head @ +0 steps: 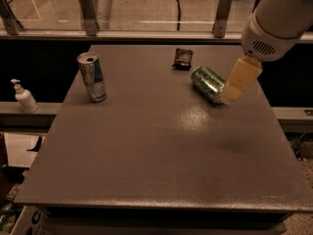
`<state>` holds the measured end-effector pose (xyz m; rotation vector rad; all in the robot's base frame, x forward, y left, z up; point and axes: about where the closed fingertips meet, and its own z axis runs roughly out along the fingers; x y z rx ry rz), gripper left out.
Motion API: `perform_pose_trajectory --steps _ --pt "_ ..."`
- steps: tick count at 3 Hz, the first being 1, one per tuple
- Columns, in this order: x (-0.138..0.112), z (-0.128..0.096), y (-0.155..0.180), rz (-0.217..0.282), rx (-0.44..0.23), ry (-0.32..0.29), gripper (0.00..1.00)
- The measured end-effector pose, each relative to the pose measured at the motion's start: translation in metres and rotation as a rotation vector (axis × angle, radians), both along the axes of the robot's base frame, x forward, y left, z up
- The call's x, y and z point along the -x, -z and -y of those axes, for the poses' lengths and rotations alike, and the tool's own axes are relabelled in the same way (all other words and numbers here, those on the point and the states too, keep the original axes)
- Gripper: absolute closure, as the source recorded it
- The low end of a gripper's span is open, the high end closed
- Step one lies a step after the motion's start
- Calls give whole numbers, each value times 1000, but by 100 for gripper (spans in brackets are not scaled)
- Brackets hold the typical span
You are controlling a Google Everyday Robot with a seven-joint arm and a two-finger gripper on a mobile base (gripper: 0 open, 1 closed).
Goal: Place green can upright
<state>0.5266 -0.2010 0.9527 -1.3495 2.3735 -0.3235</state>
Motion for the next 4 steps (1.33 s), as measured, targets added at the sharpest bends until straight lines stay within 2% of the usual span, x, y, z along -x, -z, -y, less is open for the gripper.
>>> perform_pose_trajectory --steps 1,2,3,4 --pt "-32 -6 13 -27 -7 122 0" --pt "-55 -10 29 -62 -49 229 0" --pt "-74 -15 43 -87 -101 315 0" --pt "-89 -19 52 -83 -137 359 0"
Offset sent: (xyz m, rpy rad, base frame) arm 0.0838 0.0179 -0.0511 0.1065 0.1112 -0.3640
